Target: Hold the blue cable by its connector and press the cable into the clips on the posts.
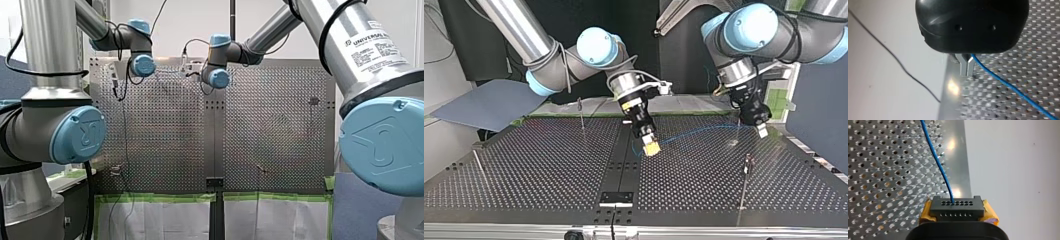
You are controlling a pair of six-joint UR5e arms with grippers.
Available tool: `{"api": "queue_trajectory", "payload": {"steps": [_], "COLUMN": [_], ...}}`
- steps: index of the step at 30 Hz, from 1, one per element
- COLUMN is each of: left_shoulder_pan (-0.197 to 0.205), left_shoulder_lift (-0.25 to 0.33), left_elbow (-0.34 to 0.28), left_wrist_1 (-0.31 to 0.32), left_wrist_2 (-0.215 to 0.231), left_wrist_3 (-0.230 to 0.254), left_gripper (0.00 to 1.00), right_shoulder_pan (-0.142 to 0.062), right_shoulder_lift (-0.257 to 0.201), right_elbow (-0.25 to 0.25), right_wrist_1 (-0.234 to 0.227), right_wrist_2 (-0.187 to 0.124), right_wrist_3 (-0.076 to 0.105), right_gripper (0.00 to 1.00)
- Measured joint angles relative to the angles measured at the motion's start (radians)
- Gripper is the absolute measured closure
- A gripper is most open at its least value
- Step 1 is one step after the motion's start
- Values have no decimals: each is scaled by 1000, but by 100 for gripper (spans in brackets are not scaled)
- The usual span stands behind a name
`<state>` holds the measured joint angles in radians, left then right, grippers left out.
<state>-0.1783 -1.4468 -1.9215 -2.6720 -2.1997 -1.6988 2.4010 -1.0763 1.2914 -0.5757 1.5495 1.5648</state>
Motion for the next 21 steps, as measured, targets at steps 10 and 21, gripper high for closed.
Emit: {"api": "queue_trajectory", "payload": {"steps": [10, 21], "left_shoulder_pan": [13, 38], "left_shoulder_lift": [57, 13], "left_elbow": [35, 72], "left_wrist_1": [-56, -55], "left_wrist_2": [20, 75], "left_wrist_3": [6, 1], "left_gripper": [100, 100], "right_shoulder_pan": [5, 5], "right_shoulder_lift": [1, 1], "right_elbow": [-40, -72], "right_wrist_1": [7, 8], "right_wrist_2": [-4, -5], "right_wrist_3": [4, 5], "right_gripper": [100, 100]}}
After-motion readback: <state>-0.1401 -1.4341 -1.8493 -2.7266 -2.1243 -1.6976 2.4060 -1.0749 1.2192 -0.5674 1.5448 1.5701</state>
